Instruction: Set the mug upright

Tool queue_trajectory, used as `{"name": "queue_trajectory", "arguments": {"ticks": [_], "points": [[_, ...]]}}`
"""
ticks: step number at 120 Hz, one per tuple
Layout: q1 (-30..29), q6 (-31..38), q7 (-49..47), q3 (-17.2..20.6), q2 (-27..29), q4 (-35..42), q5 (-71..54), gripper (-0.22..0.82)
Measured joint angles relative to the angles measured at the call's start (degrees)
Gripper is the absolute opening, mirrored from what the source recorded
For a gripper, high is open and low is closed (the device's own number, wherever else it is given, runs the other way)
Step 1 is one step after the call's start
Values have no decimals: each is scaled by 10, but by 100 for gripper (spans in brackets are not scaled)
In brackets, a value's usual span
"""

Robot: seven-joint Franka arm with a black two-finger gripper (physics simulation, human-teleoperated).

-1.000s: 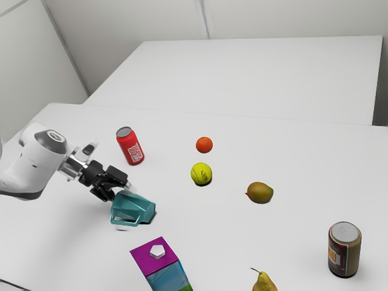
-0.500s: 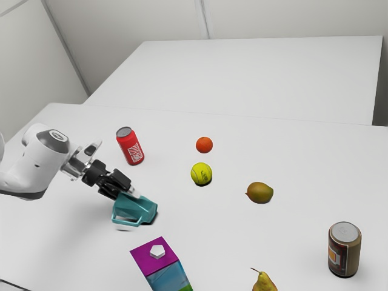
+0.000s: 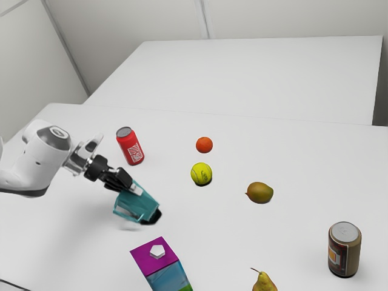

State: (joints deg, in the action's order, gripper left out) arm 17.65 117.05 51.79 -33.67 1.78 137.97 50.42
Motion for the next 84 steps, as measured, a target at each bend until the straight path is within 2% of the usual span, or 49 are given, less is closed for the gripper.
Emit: {"name": "queue_trajectory", "arguments": {"ticks": [20,42,66,84], "points": [[8,23,-1,9,17,-7,-4,-15],[8,46,-17,52,19,-48,-51,-16],[21,72,-76,120,11,-101,-226,-17],[33,82,-133,151,7,-116,-367,-17]]}}
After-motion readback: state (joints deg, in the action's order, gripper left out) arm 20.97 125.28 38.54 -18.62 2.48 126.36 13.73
